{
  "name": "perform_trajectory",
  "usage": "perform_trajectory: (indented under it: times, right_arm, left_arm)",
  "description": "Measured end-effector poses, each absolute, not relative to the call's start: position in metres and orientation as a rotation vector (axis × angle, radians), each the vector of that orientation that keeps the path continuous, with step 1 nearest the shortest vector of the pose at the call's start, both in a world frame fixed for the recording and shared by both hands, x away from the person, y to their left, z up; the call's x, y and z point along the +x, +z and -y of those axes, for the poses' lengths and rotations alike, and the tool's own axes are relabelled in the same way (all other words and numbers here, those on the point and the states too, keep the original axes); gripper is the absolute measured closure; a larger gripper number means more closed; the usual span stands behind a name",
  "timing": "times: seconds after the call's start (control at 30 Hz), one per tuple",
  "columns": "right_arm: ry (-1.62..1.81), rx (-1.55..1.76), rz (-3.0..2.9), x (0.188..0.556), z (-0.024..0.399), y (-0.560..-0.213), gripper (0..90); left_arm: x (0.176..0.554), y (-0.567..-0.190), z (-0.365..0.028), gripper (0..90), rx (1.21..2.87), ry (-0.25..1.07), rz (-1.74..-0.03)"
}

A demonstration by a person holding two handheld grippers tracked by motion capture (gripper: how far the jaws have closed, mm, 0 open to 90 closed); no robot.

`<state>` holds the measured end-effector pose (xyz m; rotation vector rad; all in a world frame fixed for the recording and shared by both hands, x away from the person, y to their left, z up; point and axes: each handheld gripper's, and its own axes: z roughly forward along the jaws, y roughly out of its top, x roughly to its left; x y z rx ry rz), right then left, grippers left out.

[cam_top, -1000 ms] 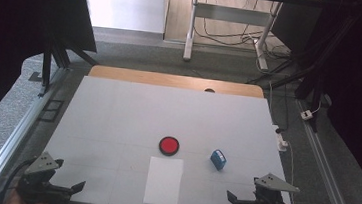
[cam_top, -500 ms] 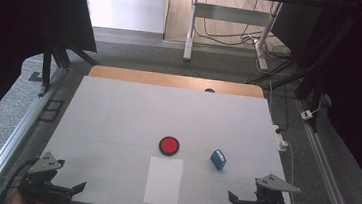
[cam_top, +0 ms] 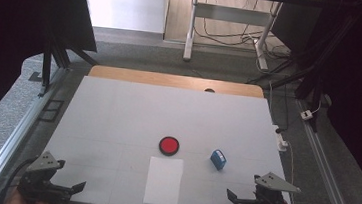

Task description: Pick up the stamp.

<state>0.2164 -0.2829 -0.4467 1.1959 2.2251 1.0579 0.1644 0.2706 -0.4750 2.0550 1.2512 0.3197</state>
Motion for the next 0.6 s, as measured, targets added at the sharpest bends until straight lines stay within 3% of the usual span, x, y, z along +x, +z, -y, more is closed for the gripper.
perform_trajectory:
  times: [0.6]
  right_arm:
    - [1.059,1.064,-2.297,0.229,0.268,-0.447,0.0]
  left_arm:
    - [0.163,-0.475,-0.268,0.9,2.069,0.348,-1.242]
